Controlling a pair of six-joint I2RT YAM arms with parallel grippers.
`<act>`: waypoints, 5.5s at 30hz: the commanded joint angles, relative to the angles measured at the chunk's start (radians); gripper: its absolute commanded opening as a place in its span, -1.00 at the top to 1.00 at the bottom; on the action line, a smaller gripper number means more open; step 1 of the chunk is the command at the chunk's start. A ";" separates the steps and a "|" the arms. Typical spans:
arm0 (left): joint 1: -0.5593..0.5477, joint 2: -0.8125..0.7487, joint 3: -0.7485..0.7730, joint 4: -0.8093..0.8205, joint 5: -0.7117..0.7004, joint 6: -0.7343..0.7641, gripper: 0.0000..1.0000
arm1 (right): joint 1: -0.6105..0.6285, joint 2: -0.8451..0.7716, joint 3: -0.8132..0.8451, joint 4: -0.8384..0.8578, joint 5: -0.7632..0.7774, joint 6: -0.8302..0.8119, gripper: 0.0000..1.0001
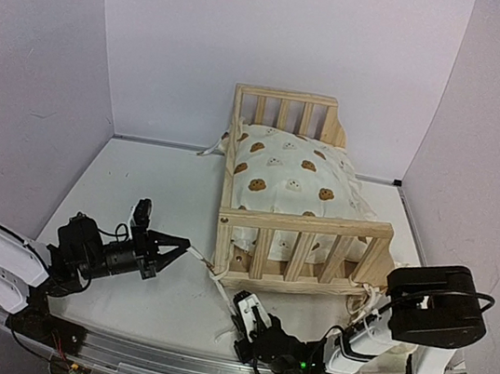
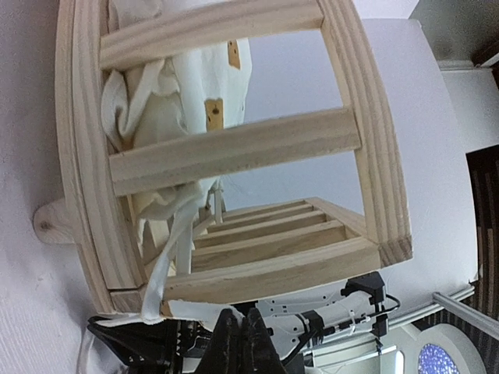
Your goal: Set up the pet bed
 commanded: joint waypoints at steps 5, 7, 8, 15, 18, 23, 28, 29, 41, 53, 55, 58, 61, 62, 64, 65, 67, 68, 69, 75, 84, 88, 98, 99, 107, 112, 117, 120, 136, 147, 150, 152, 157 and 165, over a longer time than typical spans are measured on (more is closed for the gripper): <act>0.169 -0.064 -0.006 0.110 0.010 -0.006 1.00 | 0.004 -0.104 0.043 -0.345 -0.063 0.154 1.00; 0.205 -0.053 0.012 0.110 0.008 0.010 1.00 | 0.015 -0.128 0.046 -0.375 -0.096 0.134 1.00; 0.229 -0.047 0.017 0.110 0.005 0.009 1.00 | 0.019 -0.140 0.044 -0.392 -0.116 0.130 1.00; 0.352 0.077 0.092 0.110 -0.001 -0.005 1.00 | 0.071 -0.251 0.018 -0.515 -0.168 0.119 1.00; 0.358 0.206 0.150 0.128 -0.002 -0.023 1.00 | 0.123 -0.316 0.013 -0.595 -0.158 0.101 1.00; 0.372 0.428 0.263 0.229 -0.002 -0.070 1.00 | 0.166 -0.404 -0.061 -0.599 -0.197 0.084 1.00; 0.387 0.576 0.281 0.355 -0.109 -0.172 1.00 | 0.179 -0.484 -0.088 -0.629 -0.242 0.042 1.00; 0.387 0.600 0.291 0.363 -0.123 -0.184 1.00 | 0.182 -0.488 -0.079 -0.645 -0.249 0.030 1.00; 0.398 0.763 0.399 0.353 -0.341 -0.180 1.00 | 0.218 -0.556 -0.059 -0.755 -0.228 -0.059 1.00; 0.403 0.806 0.385 0.354 -0.335 -0.091 1.00 | 0.230 -0.588 -0.066 -0.738 -0.186 -0.065 1.00; 0.401 0.783 0.339 0.354 -0.355 -0.065 1.00 | 0.230 -0.595 -0.073 -0.740 -0.163 -0.045 1.00; 0.403 0.772 0.261 0.355 -0.392 -0.108 1.00 | 0.230 -0.588 -0.071 -0.745 -0.168 -0.028 1.00; 0.409 0.803 0.222 0.367 -0.366 -0.164 1.00 | 0.230 -0.574 -0.074 -0.747 -0.162 0.010 1.00; 0.409 0.812 0.221 0.373 -0.350 -0.168 1.00 | 0.230 -0.571 -0.072 -0.755 -0.161 0.024 1.00; 0.409 0.818 0.225 0.374 -0.313 -0.151 0.99 | 0.231 -0.572 -0.060 -0.786 -0.149 0.062 0.99; 0.409 0.820 0.227 0.374 -0.301 -0.131 0.91 | 0.230 -0.575 -0.054 -0.805 -0.142 0.084 0.89; 0.413 0.820 0.223 0.371 -0.267 -0.113 0.59 | 0.230 -0.587 -0.029 -0.874 -0.118 0.133 0.49; 0.415 0.819 0.204 0.371 -0.250 -0.112 0.36 | 0.231 -0.597 0.003 -0.936 -0.102 0.156 0.30; 0.415 0.807 0.187 0.370 -0.240 -0.102 0.16 | 0.233 -0.612 0.036 -1.003 -0.081 0.177 0.16; 0.416 0.606 0.045 0.308 -0.155 0.025 -0.51 | 0.232 -0.731 0.290 -1.376 0.064 0.164 -0.47; 0.416 0.070 0.212 -0.426 0.060 0.432 -0.59 | -0.005 -0.750 0.728 -1.559 0.076 -0.141 -0.96; 0.416 -0.053 0.305 -0.547 0.144 0.545 -0.62 | -0.267 -0.729 0.870 -1.598 -0.031 -0.189 -0.97; 0.415 -0.071 0.468 -0.644 0.326 0.625 -0.62 | -1.047 -0.541 1.136 -1.816 -0.552 -0.047 -0.94; 0.416 -0.074 0.475 -0.655 0.329 0.631 -0.61 | -1.093 -0.537 1.117 -1.818 -0.606 -0.030 -0.93; 0.415 -0.125 0.564 -0.836 0.328 0.738 -0.61 | -1.222 -0.578 0.880 -1.779 -0.917 0.067 -0.63; 0.415 -0.120 0.674 -1.026 0.255 0.842 -0.63 | -1.153 -0.653 0.742 -1.732 -0.936 0.147 -0.52; 0.416 -0.119 0.758 -1.130 0.185 0.913 -0.63 | -0.938 -0.698 0.634 -1.632 -0.858 0.287 -0.50; 0.416 -0.113 0.793 -1.162 0.134 0.934 -0.64 | -0.813 -0.681 0.598 -1.542 -0.829 0.357 -0.49; 0.416 -0.101 0.855 -1.211 0.056 0.924 -0.66 | -0.799 -0.514 1.033 -1.746 -0.595 -0.011 -0.72; 0.416 -0.114 0.846 -1.212 0.080 0.959 -0.67 | -1.457 -0.725 0.453 -1.862 -0.669 0.137 -0.96; 0.416 -0.130 0.835 -1.212 0.083 0.968 -0.67 | -1.459 -0.687 0.386 -1.892 -0.794 0.148 -0.97; 0.416 -0.131 0.829 -1.212 0.088 0.973 -0.67 | -1.447 -0.673 0.376 -1.889 -0.782 0.142 -0.97; 0.416 -0.113 0.828 -1.210 0.121 0.972 -0.66 | -1.398 -0.582 0.348 -1.851 -0.706 0.132 -0.83; 0.416 -0.162 0.797 -1.201 0.132 0.958 -0.66 | -1.367 -0.448 0.257 -1.666 -0.654 0.156 -0.11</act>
